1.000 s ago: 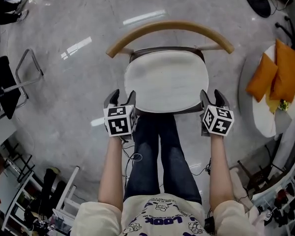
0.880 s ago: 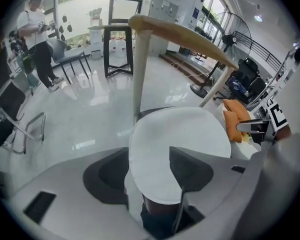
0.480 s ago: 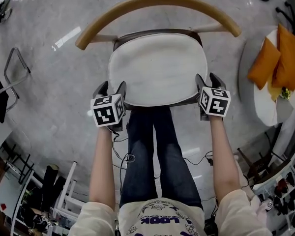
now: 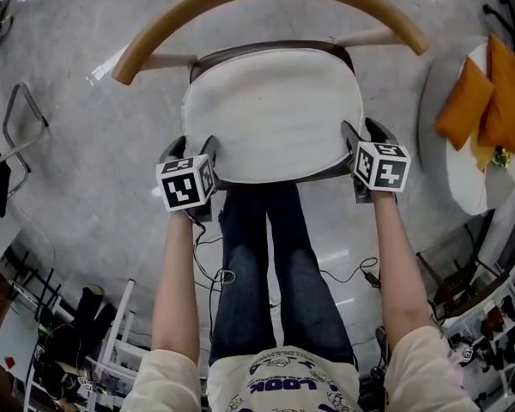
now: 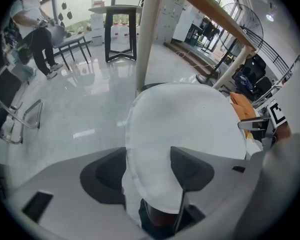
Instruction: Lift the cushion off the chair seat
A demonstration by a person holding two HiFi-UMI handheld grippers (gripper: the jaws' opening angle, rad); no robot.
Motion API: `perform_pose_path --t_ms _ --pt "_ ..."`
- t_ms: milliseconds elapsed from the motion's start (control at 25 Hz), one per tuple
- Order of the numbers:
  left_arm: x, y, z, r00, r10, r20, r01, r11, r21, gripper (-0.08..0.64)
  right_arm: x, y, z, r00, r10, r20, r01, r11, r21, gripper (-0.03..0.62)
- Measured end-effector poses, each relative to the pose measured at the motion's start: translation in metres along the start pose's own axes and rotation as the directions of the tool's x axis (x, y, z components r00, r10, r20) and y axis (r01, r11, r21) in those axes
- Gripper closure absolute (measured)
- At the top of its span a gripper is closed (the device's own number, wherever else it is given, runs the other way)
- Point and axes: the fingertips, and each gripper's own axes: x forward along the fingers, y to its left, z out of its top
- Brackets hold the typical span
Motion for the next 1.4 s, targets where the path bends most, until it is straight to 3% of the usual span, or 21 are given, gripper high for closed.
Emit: perform_pose_path --t_ms 280,520,640,720,840,1000,1400 --pt "0.009 -0.001 -0.004 0.999 -0.039 0.021 0.04 0.998 -0.052 0.281 0.004 0.002 -0.002 0.997 0.081 0.009 -0.081 0.997 0.013 0.365" --pt "0.011 0.0 -0.007 0.998 -0.068 0.013 0.069 0.995 -0.077 0.294 0.0 0.009 -0.002 0.999 0.023 0.022 -0.022 0.999 -0.028 0.417" --pt "0.006 -0.003 -0.008 0.998 -0.053 0.013 0.054 0.996 -0.064 0.318 -0.004 0.011 -0.002 0.999 -0.026 0.023 0.028 0.997 -0.066 0.449" --pt "0.002 -0.004 -0.008 1.0 -0.027 0.016 0.028 0.998 -0.05 0.344 -0.009 0.01 -0.002 0.998 -0.064 0.027 0.066 0.993 -0.095 0.508" --pt "-0.009 -0.004 -0.006 1.0 0.017 0.024 -0.016 0.999 -0.032 0.427 -0.02 0.011 0.0 0.997 -0.077 0.033 0.079 0.992 -0.094 0.554" --pt "-0.033 -0.007 -0.005 1.0 -0.001 0.024 0.002 0.999 -0.033 0.492 -0.047 0.02 0.001 0.997 -0.053 0.048 0.057 0.994 -0.089 0.56" --pt "-0.143 -0.018 0.016 0.998 0.018 0.065 -0.023 0.996 0.086 0.505 -0.157 0.057 0.012 0.987 -0.095 0.129 0.094 0.996 0.012 0.56"
